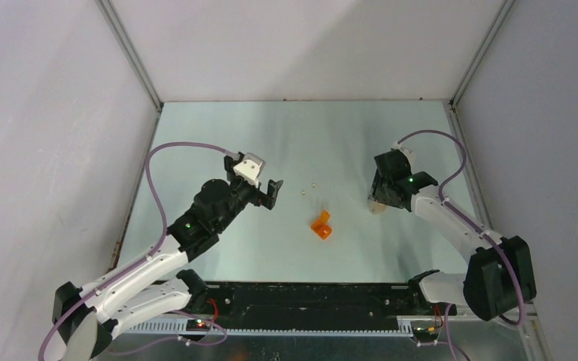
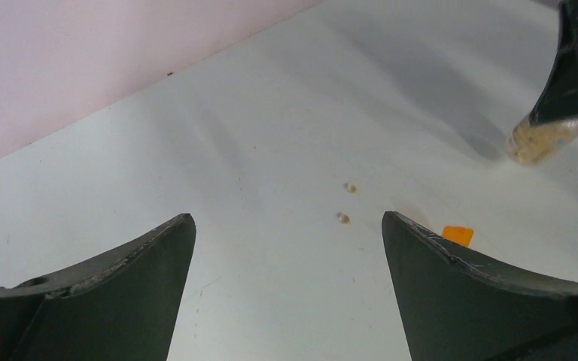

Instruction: Sort the pills into containers

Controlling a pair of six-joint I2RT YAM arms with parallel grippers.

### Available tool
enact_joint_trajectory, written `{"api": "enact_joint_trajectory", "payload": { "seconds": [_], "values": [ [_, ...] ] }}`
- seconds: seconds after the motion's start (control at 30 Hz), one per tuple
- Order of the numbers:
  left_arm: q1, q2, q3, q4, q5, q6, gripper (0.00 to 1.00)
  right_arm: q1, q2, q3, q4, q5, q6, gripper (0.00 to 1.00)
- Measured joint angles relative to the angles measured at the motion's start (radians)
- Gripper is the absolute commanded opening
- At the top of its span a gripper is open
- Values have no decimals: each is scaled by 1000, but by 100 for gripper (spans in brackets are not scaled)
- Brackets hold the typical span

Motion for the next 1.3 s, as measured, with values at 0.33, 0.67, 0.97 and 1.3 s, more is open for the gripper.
{"api": "enact_joint_trajectory", "payload": {
  "seconds": [0.33, 0.67, 0.97, 1.3],
  "values": [
    [0, -22, -32, 55, -8, -43, 99, -10, 95, 0, 5, 8, -9, 64],
    [0, -17, -33, 51, -18, -52, 100, -10, -7, 0, 21, 4, -53, 93],
    [0, -17, -32, 40, -24, -62, 99, 91, -179, -4, 60, -71, -174, 80],
    [0, -18, -24, 20, -52, -96, 99, 349, -151, -115, 216, -249, -294, 82]
  ]
}}
